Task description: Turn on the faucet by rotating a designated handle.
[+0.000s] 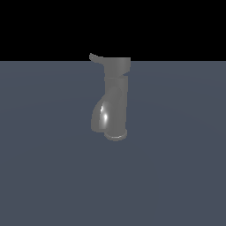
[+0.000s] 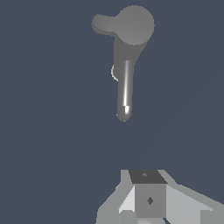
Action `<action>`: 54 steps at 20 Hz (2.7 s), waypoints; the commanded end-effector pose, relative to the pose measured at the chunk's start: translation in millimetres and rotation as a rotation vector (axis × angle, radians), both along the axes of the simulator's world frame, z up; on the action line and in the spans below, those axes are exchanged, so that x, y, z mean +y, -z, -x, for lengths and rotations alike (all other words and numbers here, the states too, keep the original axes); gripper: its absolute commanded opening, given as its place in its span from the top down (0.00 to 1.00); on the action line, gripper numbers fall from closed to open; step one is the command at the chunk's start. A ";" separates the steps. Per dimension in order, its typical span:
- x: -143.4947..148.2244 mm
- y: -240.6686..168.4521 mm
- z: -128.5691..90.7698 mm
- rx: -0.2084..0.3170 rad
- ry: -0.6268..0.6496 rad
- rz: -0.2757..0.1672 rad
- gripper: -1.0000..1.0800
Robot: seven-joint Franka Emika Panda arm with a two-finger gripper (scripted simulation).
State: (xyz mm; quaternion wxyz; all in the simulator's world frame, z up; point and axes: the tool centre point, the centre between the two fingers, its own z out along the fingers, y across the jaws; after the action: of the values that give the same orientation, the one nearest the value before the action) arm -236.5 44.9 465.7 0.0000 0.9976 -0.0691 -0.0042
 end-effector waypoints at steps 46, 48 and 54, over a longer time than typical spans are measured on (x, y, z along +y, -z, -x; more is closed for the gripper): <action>59.2 115.4 -196.1 -0.002 1.096 -0.003 1.00; 56.2 120.4 -205.2 -0.002 1.144 -0.002 1.00; 44.0 135.6 -232.5 -0.003 1.292 0.000 1.00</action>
State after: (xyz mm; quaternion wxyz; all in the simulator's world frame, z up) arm -11.1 92.4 334.1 -0.0027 0.7676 -0.6409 -0.0022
